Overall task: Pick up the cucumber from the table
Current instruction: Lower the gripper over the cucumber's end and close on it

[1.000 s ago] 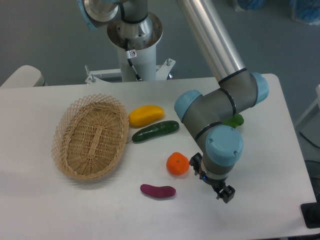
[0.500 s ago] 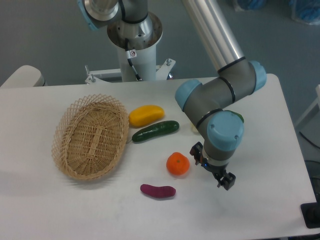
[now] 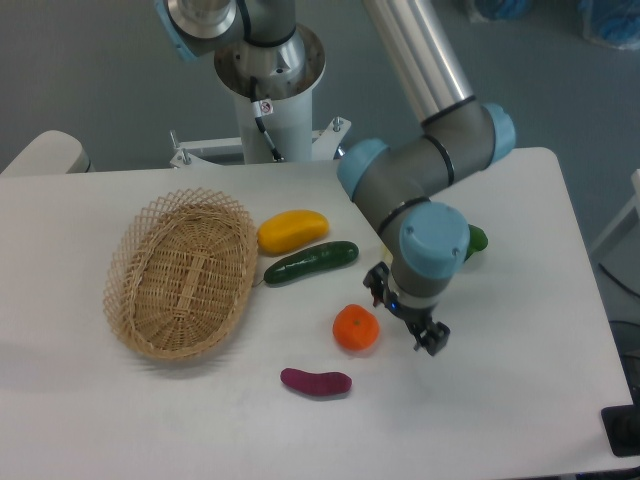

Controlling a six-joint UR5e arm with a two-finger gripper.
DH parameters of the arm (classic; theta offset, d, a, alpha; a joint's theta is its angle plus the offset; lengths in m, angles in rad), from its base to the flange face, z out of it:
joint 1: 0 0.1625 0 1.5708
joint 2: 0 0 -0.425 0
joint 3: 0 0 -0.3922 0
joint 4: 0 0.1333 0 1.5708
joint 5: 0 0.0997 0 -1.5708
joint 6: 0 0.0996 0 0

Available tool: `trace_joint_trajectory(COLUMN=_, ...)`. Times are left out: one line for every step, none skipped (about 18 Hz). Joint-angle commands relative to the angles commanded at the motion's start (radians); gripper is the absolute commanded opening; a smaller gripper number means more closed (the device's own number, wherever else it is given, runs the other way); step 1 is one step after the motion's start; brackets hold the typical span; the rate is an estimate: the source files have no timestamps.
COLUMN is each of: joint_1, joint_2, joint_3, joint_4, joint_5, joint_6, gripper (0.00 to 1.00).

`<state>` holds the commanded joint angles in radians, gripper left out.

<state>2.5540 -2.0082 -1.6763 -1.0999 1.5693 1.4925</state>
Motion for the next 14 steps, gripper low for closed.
trace_joint_trajectory(joint_1=0.006, joint_2=0.02, joint_3=-0.028, joint_4=0.0, joint_5=0.0, joint_6=0.008, gripper=1.0)
trace_joint_trajectory(joint_1=0.008, joint_2=0.035, joint_3=-0.058, joint_4=0.002, joint_5=0.0, joint_6=0.015, gripper=1.0)
trace_joint_trajectory(joint_1=0.008, joint_2=0.043, joint_3=-0.089, joint_4=0.006, joint_5=0.0, joint_6=0.025, gripper=1.0)
trace_joint_trajectory(joint_1=0.008, joint_2=0.049, joint_3=-0.123, joint_4=0.02, joint_5=0.003, joint_6=0.032, gripper=1.0)
trace_joint_trajectory(joint_1=0.008, joint_2=0.068, joint_3=-0.163, joint_4=0.047, joint_5=0.005, joint_6=0.032, gripper=1.0)
trace_joint_trajectory(joint_1=0.008, joint_2=0.087, joint_3=-0.207, joint_4=0.076, joint_5=0.005, joint_6=0.032, gripper=1.0)
trace_joint_trajectory(joint_1=0.006, joint_2=0.1, joint_3=-0.247, joint_4=0.11, joint_5=0.005, joint_6=0.034, gripper=1.0)
trace_joint_trajectory(joint_1=0.006, joint_2=0.104, joint_3=-0.281, joint_4=0.148, joint_5=0.005, joint_6=0.034, gripper=1.0)
trace_joint_trajectory(joint_1=0.005, joint_2=0.108, joint_3=-0.299, joint_4=0.167, joint_5=0.006, joint_6=0.035, gripper=1.0)
trace_joint_trajectory(joint_1=0.003, joint_2=0.108, joint_3=-0.307, joint_4=0.167, joint_5=0.006, joint_6=0.035, gripper=1.0)
trace_joint_trajectory(joint_1=0.002, joint_2=0.108, joint_3=-0.313, joint_4=0.167, joint_5=0.006, joint_6=0.035, gripper=1.0)
trace_joint_trajectory(joint_1=0.002, joint_2=0.111, joint_3=-0.322, joint_4=0.167, joint_5=0.006, joint_6=0.035, gripper=1.0)
trace_joint_trajectory(joint_1=0.002, joint_2=0.115, joint_3=-0.333, joint_4=0.17, joint_5=0.008, joint_6=0.034, gripper=1.0)
trace_joint_trajectory(joint_1=-0.001, joint_2=0.124, joint_3=-0.344, joint_4=0.175, joint_5=0.006, joint_6=0.034, gripper=1.0)
